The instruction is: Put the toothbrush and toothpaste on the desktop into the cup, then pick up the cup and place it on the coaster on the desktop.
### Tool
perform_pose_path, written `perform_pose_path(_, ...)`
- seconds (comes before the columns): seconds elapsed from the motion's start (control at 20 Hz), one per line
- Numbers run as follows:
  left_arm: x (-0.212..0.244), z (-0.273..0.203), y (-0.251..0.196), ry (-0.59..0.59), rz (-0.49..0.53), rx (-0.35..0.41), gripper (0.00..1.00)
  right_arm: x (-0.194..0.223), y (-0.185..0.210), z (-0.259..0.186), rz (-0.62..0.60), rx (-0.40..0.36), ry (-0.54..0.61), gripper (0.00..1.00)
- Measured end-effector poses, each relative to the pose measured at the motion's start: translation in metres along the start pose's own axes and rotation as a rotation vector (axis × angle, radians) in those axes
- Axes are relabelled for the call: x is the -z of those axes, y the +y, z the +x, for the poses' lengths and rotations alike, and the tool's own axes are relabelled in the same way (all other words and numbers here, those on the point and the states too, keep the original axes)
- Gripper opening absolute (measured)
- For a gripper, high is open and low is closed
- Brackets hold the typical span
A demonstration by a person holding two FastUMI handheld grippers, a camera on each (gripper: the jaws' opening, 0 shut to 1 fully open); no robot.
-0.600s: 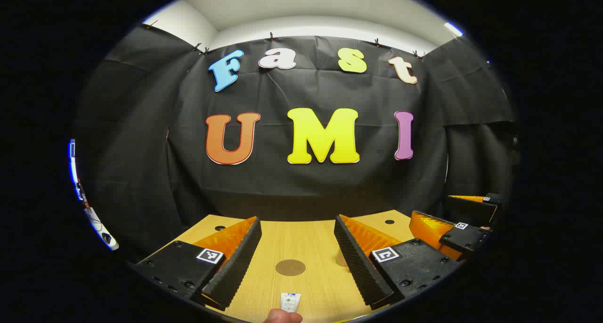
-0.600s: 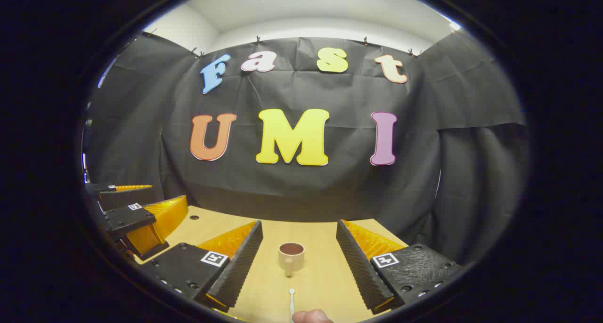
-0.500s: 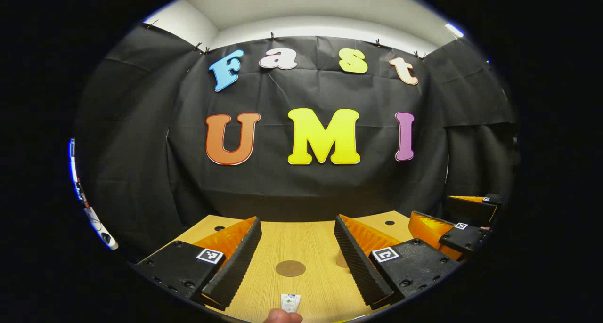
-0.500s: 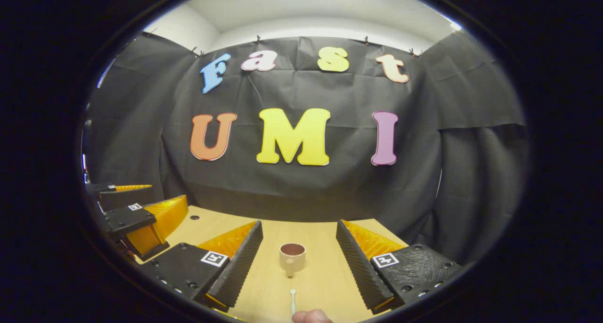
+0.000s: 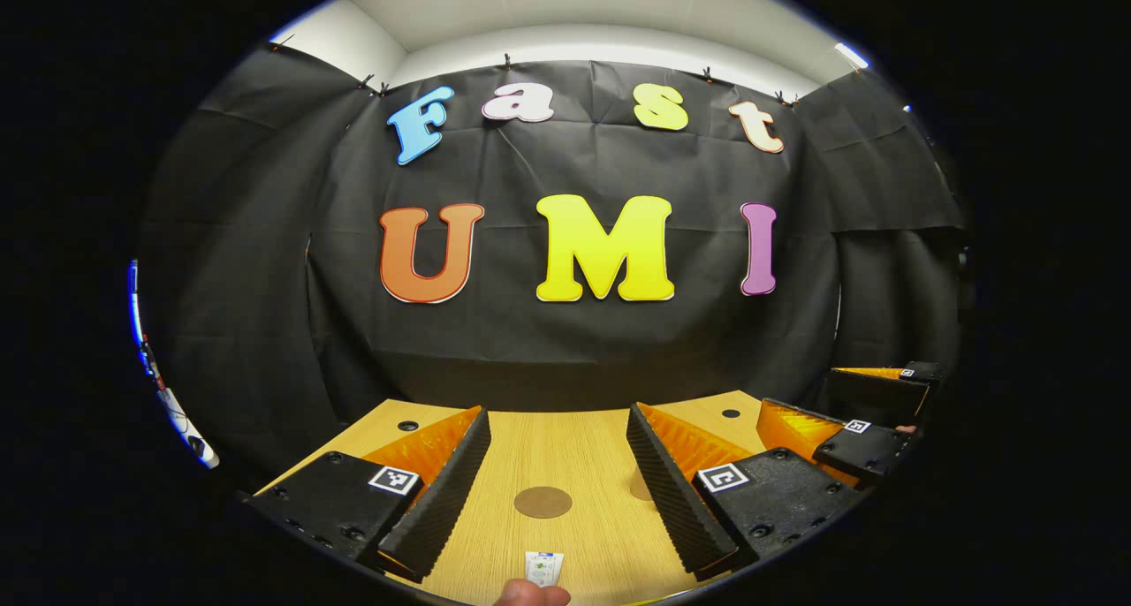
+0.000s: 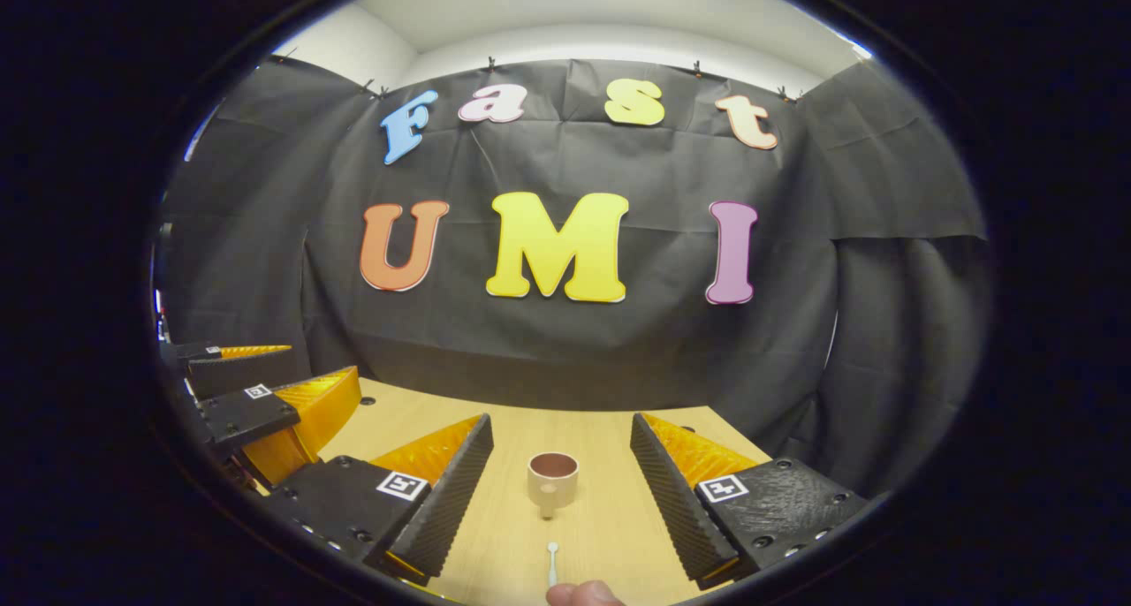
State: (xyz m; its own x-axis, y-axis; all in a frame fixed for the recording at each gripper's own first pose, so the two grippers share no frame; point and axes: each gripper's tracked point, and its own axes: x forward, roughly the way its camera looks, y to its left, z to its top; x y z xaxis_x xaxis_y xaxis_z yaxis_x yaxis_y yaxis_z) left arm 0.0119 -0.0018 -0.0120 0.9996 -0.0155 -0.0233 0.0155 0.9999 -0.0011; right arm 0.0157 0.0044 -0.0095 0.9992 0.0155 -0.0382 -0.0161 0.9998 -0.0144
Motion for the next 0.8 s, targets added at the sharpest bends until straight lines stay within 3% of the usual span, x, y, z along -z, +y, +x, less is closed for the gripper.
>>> perform_pose_path(0.5,0.009,-0.002,-0.001,0.019,0.011,-0.002,0.99,0.010,0.004,0.002,0.005,-0.026,0.024,0.96)
perform_pose_path(0.8,0.043,-0.009,0.004,0.097,0.002,-0.007,0.99,0.041,0.002,0.007,-0.003,-0.027,0.113,0.95)
